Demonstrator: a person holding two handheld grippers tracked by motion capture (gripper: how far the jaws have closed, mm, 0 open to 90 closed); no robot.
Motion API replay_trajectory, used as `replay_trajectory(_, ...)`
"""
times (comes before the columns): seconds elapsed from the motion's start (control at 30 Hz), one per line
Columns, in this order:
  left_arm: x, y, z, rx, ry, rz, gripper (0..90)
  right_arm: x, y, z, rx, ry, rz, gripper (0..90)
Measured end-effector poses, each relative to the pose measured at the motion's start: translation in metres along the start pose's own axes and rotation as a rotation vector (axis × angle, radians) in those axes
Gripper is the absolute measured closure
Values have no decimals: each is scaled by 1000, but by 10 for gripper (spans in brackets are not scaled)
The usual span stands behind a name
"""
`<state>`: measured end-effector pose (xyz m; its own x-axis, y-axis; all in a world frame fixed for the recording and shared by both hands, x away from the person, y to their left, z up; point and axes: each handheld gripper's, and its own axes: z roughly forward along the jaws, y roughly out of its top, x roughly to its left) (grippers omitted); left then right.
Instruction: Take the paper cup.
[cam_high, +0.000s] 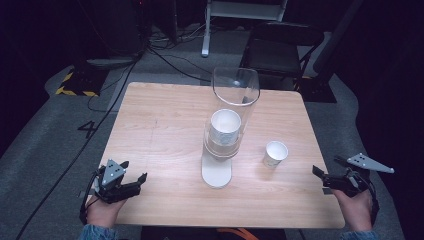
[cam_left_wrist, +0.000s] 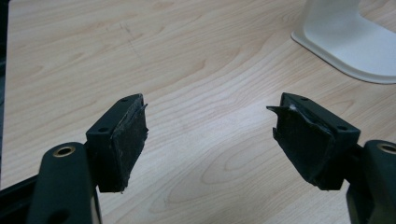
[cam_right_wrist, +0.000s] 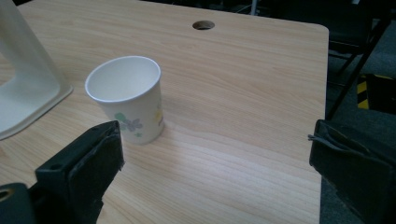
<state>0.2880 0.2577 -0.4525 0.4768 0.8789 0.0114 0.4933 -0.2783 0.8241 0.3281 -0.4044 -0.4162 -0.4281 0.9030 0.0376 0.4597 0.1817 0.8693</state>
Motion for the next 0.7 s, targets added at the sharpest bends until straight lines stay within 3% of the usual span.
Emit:
replay_trajectory(0.13,6,-5,4,9,-24,-45,239,-4,-4,5,12,-20,1,34)
replay_trajectory(0.33,10,-9,7,50,-3,-70,240,-10,-9,7,15,-45,28,74)
replay_trajectory(0.43,12,-10,7,49,1,-79,242,-11,-10,8,24,-81,48,102)
replay_trajectory(0.53,11,-9,6,43,-1,-77,242,-12,-11,10,29,-73,68,124)
replay_trajectory(0.7,9,-8,10,49,-10,-67,241,-6,-12,15,39,-55,45,131)
